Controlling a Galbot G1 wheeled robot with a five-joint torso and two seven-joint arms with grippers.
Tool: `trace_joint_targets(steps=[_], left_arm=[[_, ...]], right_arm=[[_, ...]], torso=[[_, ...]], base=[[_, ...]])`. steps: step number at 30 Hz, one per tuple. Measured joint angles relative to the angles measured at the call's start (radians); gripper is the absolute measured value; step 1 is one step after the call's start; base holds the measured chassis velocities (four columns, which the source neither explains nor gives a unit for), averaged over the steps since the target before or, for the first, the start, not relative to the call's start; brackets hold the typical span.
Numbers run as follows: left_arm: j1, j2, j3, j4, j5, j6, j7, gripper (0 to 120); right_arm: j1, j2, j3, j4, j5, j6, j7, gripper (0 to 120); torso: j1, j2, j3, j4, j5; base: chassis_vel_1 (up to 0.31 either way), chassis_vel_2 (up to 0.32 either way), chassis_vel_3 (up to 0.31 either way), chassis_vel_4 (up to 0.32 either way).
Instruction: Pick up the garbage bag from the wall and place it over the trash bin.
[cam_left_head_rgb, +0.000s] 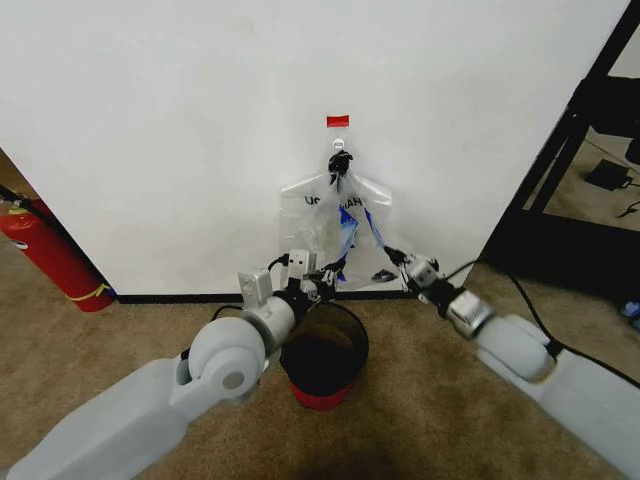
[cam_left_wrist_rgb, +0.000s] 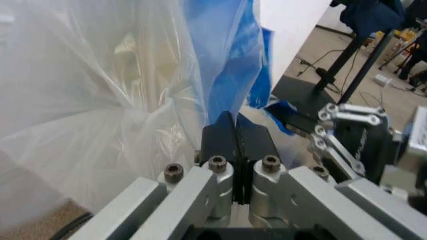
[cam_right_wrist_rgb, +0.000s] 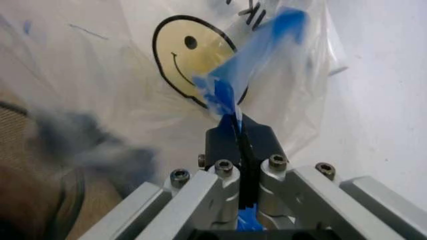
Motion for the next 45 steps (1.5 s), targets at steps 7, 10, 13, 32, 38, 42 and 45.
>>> trace_joint_targets(steps=[7,10,13,32,38,42,45], left_arm=[[0.048,0.002,-0.016,-0.039,0.024,0.000,0.003,0],[0.079,0.008,-0.043,-0.065,0.041,0.001,0.006,0],[0.091,0.012,-0.069,-0.086,0.048,0.002,0.008,0],[-0.025,0.022,-0.170,-0.191,-0.025,0.017,-0.018,0],[-0.048,-0.004,-0.161,-0.143,-0.029,0.016,-0.014,0],[-0.006,-0.022,-0.165,-0.093,0.024,0.004,0.003,0],[0.051,-0.044,-0.193,-0.060,0.056,-0.003,0.012,0]], right_arm=[[-0.084,-0.019,0.042,0.057,-0.007,0.003,0.035,0],[-0.107,-0.021,0.071,0.089,0.006,0.000,0.056,0],[-0.117,-0.014,0.100,0.111,0.024,-0.013,0.070,0],[-0.108,-0.012,0.277,0.344,0.331,-0.148,0.172,0],[-0.067,0.016,0.236,0.331,0.365,-0.159,0.195,0],[-0.038,0.051,0.195,0.290,0.361,-0.159,0.203,0],[-0.014,0.083,0.158,0.257,0.360,-0.160,0.209,0]], torso=[[0.000,0.000,0.000,0.0001,0.0002],[0.000,0.000,0.000,0.0002,0.0000],[0.000,0.000,0.000,0.0003,-0.0002],[0.000,0.000,0.000,0.0000,0.0000],[0.000,0.000,0.000,0.0000,0.0001],[0.000,0.000,0.000,0.0002,0.0000],[0.000,0.000,0.000,0.0002,-0.0001]], base=[[0.000,0.000,0.000,0.000],[0.000,0.000,0.000,0.000],[0.000,0.000,0.000,0.000],[0.000,0.000,0.000,0.000],[0.000,0.000,0.000,0.000],[0.000,0.000,0.000,0.000],[0.000,0.000,0.000,0.000]])
